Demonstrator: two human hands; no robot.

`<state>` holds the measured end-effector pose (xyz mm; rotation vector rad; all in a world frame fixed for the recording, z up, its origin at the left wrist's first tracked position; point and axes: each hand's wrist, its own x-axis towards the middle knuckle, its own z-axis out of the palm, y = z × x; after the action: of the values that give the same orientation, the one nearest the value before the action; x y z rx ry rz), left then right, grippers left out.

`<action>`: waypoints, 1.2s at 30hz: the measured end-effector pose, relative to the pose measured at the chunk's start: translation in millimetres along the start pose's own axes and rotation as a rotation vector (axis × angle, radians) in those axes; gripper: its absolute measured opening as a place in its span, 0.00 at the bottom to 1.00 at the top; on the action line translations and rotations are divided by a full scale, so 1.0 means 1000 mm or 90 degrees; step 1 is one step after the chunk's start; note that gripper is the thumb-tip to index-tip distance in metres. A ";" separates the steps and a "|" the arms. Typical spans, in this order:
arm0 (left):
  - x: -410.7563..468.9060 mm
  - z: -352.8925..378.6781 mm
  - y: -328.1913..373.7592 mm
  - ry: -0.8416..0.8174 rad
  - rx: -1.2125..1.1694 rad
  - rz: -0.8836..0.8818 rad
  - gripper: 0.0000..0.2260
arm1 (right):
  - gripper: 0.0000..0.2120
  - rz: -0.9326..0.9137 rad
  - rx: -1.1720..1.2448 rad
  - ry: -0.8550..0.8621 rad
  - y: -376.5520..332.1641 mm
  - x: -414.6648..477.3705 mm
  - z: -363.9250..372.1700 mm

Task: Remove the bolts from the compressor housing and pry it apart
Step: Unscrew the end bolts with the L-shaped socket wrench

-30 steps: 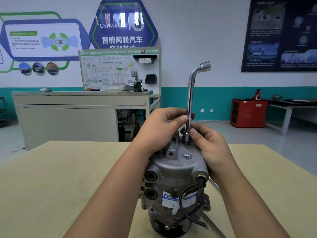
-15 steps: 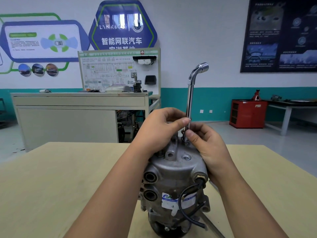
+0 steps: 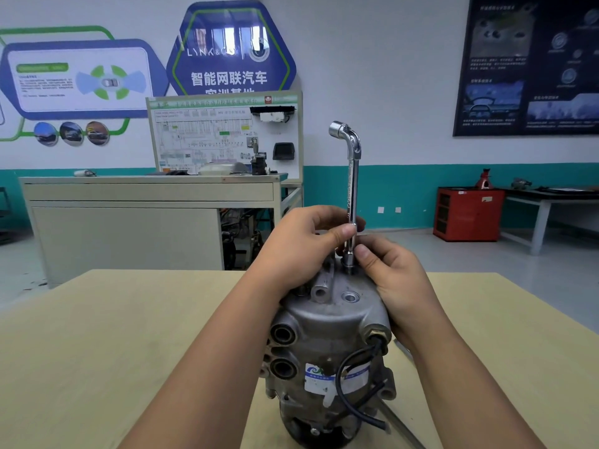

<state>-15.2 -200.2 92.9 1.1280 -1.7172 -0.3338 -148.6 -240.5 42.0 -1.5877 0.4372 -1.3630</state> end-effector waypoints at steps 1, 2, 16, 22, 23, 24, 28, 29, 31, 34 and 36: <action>0.001 0.000 -0.001 0.007 -0.004 -0.001 0.05 | 0.19 0.003 0.004 -0.001 0.000 0.000 0.000; 0.001 0.000 -0.001 0.013 -0.007 -0.003 0.03 | 0.18 0.006 0.008 0.000 0.000 0.001 0.000; 0.001 0.001 0.000 0.051 0.029 -0.003 0.06 | 0.07 -0.008 0.001 -0.006 0.003 0.001 -0.003; -0.002 -0.001 0.002 0.003 -0.027 -0.003 0.08 | 0.10 0.011 0.011 0.000 0.001 0.000 0.000; -0.003 -0.001 0.003 0.001 -0.037 0.000 0.08 | 0.11 0.014 0.014 0.001 0.001 0.000 0.000; -0.003 -0.001 0.004 0.001 -0.043 0.001 0.08 | 0.14 0.017 0.015 0.001 0.001 0.000 0.000; -0.002 0.000 0.004 0.004 -0.039 0.003 0.07 | 0.16 0.025 0.024 -0.006 0.000 0.000 0.000; -0.001 0.001 0.003 0.013 -0.029 0.003 0.05 | 0.15 0.026 0.024 -0.007 0.001 0.000 0.000; 0.000 0.001 0.001 0.032 -0.010 0.003 0.02 | 0.12 0.027 0.019 -0.007 0.001 0.000 0.000; 0.001 0.002 -0.001 0.044 -0.007 0.002 0.06 | 0.11 0.024 0.011 -0.016 0.001 -0.001 0.001; 0.003 0.002 -0.002 0.050 -0.007 -0.003 0.07 | 0.11 0.014 0.004 -0.013 0.002 0.000 0.000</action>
<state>-16.0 -203.8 92.0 1.1235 -1.6412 -0.2978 -148.2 -241.6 40.7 -1.5856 0.4355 -1.3295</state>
